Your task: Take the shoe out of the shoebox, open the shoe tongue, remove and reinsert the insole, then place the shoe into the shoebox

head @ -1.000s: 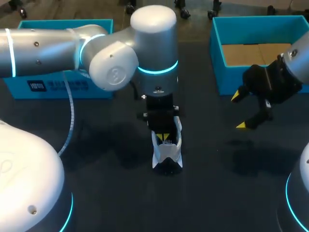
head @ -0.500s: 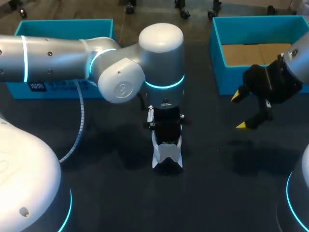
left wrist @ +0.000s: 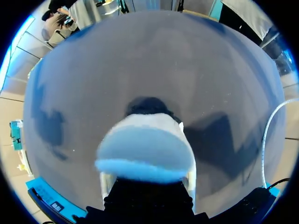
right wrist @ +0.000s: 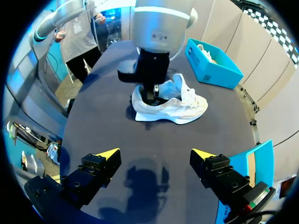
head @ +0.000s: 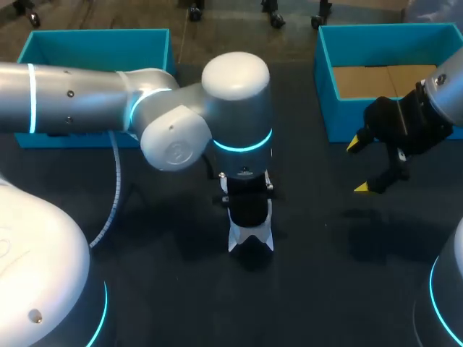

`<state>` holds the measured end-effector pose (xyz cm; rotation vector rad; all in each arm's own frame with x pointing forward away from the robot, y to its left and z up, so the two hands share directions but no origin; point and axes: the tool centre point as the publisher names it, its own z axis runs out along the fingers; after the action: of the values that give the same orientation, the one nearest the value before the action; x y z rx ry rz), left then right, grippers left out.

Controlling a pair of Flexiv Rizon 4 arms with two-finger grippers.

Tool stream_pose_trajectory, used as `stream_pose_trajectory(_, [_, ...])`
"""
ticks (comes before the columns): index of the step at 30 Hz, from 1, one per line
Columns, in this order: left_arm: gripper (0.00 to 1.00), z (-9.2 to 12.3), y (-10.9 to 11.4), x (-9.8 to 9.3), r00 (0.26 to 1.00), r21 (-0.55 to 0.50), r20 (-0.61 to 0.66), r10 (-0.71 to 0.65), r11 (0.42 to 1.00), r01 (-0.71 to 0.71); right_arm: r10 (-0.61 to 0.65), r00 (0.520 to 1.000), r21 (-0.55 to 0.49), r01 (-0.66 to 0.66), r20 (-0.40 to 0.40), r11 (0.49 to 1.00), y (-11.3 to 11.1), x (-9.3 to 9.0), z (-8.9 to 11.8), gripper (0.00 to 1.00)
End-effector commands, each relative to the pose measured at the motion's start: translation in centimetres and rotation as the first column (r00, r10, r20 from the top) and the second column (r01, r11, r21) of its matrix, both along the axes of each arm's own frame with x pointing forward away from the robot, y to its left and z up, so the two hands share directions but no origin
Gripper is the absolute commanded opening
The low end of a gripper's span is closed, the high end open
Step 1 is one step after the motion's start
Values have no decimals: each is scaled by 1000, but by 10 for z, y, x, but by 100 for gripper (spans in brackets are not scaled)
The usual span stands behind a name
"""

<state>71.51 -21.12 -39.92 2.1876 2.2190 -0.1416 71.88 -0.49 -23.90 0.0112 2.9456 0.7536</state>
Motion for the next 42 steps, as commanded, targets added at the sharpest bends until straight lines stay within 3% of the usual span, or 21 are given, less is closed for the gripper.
stream_pose_trajectory(1, [0,-15,-10,-1,1000,15,8,3,1000,-3,-1,1000,-2,1,2,1000,0,-1,0,100])
stream_pose_trajectory(6, [0,-15,-5,1,1000,26,14,6,1000,-6,-1,1000,-2,1,2,1000,0,-1,0,100])
stream_pose_trajectory(12, [0,12,4,12,997,10,70,26,1000,-27,-1,1000,-2,1,2,1000,0,-1,0,100])
stream_pose_trajectory(18, [0,41,6,30,964,-16,259,63,998,-61,-1,1000,-2,1,2,1000,0,-1,0,100])
stream_pose_trajectory(26, [0,41,5,46,932,3,350,97,995,-104,-1,1000,-2,1,2,1000,0,-1,0,100])
stream_pose_trajectory(28, [17,39,6,47,928,12,361,93,995,-104,-1,1000,-2,1,2,1000,0,-1,0,100])
stream_pose_trajectory(29, [38,37,6,49,926,12,366,95,994,-107,-1,1000,-2,1,2,1000,0,-1,0,100])
stream_pose_trajectory(32, [49,33,6,52,923,19,374,94,994,-109,-1,1000,-2,1,2,1000,0,-1,0,100])
stream_pose_trajectory(33, [68,32,6,53,923,19,374,93,994,-108,-1,1000,-2,1,2,1000,0,-1,0,100])
stream_pose_trajectory(35, [85,32,6,55,924,17,372,85,995,-98,-1,1000,-2,1,2,1000,0,-1,0,100])
stream_pose_trajectory(36, [88,33,6,56,925,18,372,82,995,-96,-1,1000,-2,1,2,1000,0,-1,0,100])
stream_pose_trajectory(37, [100,36,7,57,924,19,376,74,996,-87,-1,1000,-2,1,2,1000,0,-1,0,100])
stream_pose_trajectory(42, [100,43,9,60,924,16,377,68,997,-80,-1,1000,-2,1,2,1000,0,-1,0,100])
